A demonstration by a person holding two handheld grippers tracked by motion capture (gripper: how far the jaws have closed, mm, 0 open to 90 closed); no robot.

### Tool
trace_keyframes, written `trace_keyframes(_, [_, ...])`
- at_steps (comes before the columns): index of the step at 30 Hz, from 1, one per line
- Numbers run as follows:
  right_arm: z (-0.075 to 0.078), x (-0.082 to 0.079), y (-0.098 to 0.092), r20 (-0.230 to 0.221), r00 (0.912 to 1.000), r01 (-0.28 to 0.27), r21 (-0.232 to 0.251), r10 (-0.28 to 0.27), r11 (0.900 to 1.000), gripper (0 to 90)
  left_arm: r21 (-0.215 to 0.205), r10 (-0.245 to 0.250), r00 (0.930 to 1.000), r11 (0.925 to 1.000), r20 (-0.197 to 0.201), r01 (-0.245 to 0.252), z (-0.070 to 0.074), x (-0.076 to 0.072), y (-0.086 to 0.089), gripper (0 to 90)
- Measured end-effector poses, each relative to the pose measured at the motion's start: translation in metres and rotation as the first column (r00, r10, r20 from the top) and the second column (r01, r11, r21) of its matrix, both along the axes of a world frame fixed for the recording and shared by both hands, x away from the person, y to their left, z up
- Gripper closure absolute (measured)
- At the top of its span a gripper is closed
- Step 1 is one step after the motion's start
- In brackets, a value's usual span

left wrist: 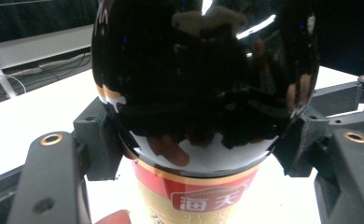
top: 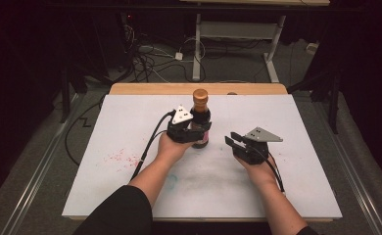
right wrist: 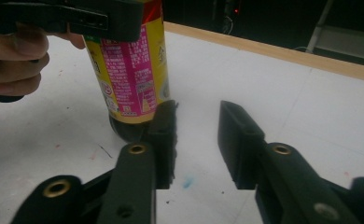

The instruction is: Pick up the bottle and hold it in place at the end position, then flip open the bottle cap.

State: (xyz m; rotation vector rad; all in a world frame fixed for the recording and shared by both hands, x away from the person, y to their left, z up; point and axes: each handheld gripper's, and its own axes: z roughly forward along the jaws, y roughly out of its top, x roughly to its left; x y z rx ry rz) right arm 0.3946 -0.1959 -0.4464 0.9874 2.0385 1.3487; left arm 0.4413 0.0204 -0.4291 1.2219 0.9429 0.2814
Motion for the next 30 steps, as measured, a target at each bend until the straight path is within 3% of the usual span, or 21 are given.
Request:
trace_keyframes(3, [0.004,0.002,0.002,0.007,0.9999,-0.009,-0.002,0.009,1.000,82.3,0.002,0.001,1.0000,1.0000,-0.003,-0.001,0.000,0.000,0.000,28.4])
trace_keyframes(7, [0.007,0.002,0.001,0.007,0.9999,-0.013,-0.002,0.013,1.000,90.0,0.004,0.000,1.0000,1.0000,-0.003,0.000,0.000,0.000,0.000,28.4])
trace_keyframes(25, [0.020,0.016,0.009,0.005,1.0000,-0.006,0.006,0.006,1.000,90.0,-0.004,0.002,1.0000,1.0000,-0.001,-0.002,0.000,-0.002,0.000,28.4])
trace_keyframes(30, [0.026,0.019,0.012,0.007,0.9995,-0.030,0.012,0.029,0.999,90.0,-0.001,-0.002,1.0000,1.0000,0.000,0.002,0.000,-0.002,0.000,28.4])
